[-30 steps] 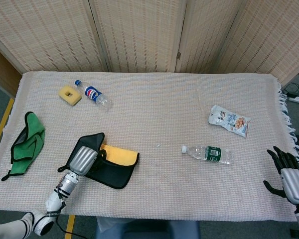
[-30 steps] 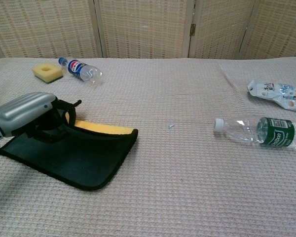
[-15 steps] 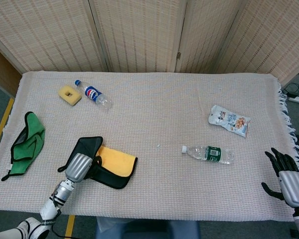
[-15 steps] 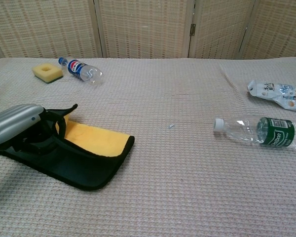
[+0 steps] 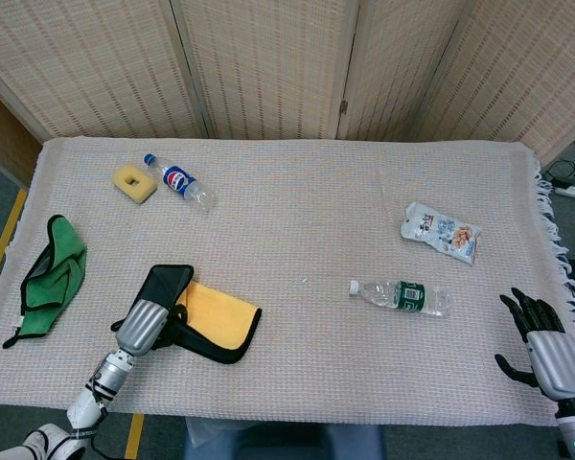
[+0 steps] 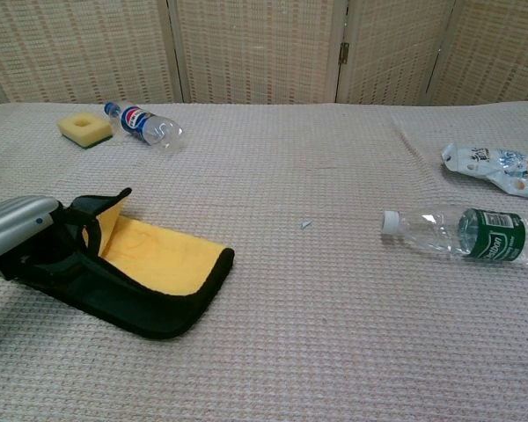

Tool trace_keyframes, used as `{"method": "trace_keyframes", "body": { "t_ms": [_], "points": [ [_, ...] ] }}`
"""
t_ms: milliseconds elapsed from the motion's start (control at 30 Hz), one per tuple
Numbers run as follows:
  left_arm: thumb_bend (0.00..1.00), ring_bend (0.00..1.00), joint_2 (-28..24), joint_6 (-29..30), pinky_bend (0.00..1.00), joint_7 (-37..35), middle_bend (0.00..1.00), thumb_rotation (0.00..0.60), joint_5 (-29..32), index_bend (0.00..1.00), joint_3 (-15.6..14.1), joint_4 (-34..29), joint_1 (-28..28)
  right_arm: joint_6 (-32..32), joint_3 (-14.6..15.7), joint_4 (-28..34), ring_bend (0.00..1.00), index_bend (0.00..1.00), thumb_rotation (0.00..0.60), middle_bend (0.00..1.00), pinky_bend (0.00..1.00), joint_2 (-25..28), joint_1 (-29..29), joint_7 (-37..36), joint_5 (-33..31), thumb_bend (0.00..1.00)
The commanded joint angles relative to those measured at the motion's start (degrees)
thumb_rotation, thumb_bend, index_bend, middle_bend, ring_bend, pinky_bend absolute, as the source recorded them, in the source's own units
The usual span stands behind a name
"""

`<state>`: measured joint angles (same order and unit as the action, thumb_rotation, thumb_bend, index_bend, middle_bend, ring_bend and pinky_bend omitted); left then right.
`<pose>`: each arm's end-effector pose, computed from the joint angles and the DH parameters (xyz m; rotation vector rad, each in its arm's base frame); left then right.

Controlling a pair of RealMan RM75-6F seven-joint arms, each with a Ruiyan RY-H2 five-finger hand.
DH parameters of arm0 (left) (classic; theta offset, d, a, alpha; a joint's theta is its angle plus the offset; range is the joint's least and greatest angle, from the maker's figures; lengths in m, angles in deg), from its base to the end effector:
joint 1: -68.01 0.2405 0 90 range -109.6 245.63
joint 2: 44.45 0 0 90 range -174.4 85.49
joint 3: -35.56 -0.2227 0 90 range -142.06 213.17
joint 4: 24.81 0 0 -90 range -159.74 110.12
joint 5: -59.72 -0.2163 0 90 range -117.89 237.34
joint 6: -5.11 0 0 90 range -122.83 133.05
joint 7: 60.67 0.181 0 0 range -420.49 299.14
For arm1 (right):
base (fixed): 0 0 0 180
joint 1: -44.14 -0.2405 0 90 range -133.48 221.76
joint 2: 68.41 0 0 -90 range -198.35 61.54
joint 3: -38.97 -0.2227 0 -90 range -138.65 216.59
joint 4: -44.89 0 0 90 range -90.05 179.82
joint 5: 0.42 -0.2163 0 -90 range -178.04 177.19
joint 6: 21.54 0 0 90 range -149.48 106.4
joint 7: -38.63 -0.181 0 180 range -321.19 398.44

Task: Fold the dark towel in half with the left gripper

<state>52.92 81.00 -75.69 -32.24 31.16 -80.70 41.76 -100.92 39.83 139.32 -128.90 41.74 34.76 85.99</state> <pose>-0.2270 0.2882 -0.0361 -1.8272 -0.9538 -1.1439 -0.3035 -0.1867 0.1265 1.4297 -1.0828 0.7987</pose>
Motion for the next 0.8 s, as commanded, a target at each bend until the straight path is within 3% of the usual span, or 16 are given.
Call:
{"method": "trace_keyframes", "body": {
  "t_ms": [33,200,367,433,633,800],
  "points": [
    [0.49,1.0,0.4,0.0,1.0,-0.8,1.0,0.6,-0.4,0.58,-0.2,0.9,0.3,0.1,0.0,0.0,0.0,0.0,0.6,0.0,0.0,0.0,0.0,0.0,-0.1,0.35],
    [0.48,1.0,0.5,-1.1,1.0,-2.1,1.0,0.6,-0.4,0.51,-0.6,2.0,0.7,0.5,0.1,0.1,0.0,0.0,0.6,0.0,0.0,-0.1,-0.1,-0.3,-0.1,0.35],
    [0.47,1.0,-0.1,-1.3,1.0,-1.8,1.0,0.6,-1.2,0.32,-1.1,1.7,0.9,0.5,0.1,0.1,0.0,0.0,0.6,0.0,0.0,-0.1,-0.2,-0.2,-0.2,0.35],
    [0.46,1.0,-0.3,-1.0,1.0,-1.4,1.0,0.6,-1.4,0.29,-1.0,1.2,1.0,0.7,0.2,0.1,0.0,0.0,0.6,0.0,0.0,-0.1,-0.3,-0.3,-0.1,0.35],
    [0.46,1.0,-2.4,2.3,1.0,-0.2,1.0,0.6,-2.3,0.3,0.5,-2.2,1.1,0.4,0.4,0.2,0.0,0.0,0.6,0.0,0.0,0.0,-0.1,-0.4,0.2,0.35],
    [0.46,1.0,-6.2,4.3,1.0,1.3,1.0,0.6,-2.2,0.33,2.7,-8.8,0.6,0.5,0.6,0.2,0.0,0.0,0.6,0.0,0.0,0.1,-0.2,-0.6,0.5,0.35]
  ]
}}
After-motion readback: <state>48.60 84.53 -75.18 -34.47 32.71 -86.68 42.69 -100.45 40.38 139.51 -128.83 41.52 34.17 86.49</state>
